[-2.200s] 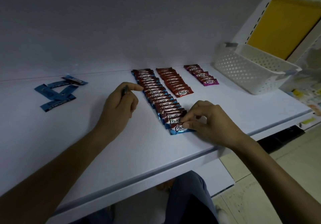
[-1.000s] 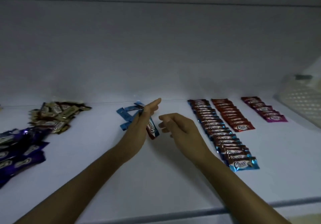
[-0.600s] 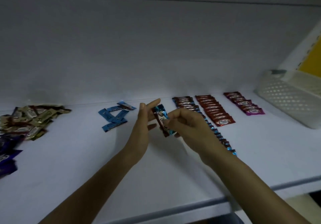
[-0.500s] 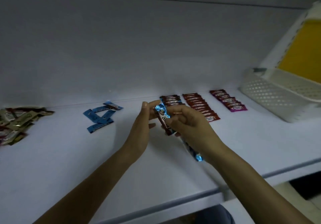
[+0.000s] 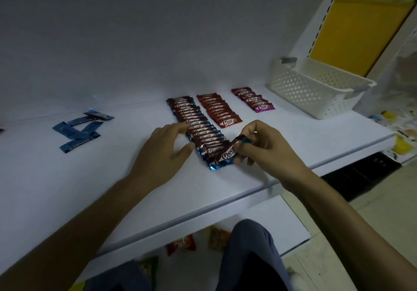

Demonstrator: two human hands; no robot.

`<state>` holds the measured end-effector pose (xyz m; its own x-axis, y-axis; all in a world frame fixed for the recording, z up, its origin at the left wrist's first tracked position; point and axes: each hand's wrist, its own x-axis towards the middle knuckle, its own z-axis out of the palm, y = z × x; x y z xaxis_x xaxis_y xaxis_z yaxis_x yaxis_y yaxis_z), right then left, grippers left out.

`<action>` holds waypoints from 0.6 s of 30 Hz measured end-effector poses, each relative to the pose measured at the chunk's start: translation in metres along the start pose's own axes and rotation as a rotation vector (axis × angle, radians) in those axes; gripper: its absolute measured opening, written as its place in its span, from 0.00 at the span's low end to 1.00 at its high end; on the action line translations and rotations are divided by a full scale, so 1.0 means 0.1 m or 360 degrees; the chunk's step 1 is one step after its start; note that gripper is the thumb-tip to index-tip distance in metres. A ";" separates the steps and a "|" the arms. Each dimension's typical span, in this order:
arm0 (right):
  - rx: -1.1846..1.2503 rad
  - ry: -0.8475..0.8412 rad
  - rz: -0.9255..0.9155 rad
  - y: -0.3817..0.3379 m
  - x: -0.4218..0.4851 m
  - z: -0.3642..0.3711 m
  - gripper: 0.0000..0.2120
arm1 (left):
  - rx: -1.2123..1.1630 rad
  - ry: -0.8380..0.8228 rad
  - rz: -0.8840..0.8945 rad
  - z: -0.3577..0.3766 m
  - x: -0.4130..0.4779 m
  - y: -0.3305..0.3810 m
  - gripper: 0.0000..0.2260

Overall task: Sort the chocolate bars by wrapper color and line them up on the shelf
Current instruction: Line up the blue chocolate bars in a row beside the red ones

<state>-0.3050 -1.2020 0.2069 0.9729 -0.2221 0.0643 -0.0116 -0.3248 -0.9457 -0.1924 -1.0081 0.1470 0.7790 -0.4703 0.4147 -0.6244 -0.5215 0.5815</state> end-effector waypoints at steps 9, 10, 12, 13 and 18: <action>-0.0848 -0.0122 -0.0210 0.28 0.01 -0.08 0.05 | -0.0172 0.0014 -0.0127 0.01 -0.03 0.00 0.23; -0.0903 -0.0108 -0.0242 0.29 0.04 -0.08 0.04 | -0.0183 0.0017 -0.0127 0.01 -0.03 0.00 0.23; -0.1041 -0.0112 -0.0296 0.28 0.08 -0.07 0.03 | -0.0202 0.0007 -0.0137 -0.01 -0.02 0.01 0.23; -0.1117 -0.0116 -0.0324 0.27 0.10 -0.08 0.03 | -0.0207 -0.0003 -0.0144 -0.01 -0.01 0.01 0.23; -0.1333 -0.0093 -0.0374 0.26 0.16 -0.06 0.06 | -0.0190 -0.0018 -0.0146 0.00 -0.02 -0.01 0.23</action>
<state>-0.2913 -1.2195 0.1853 0.9815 -0.0245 0.1901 0.0471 -0.9307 -0.3628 -0.1928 -1.0065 0.1460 0.8312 -0.4328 0.3489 -0.5391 -0.4747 0.6957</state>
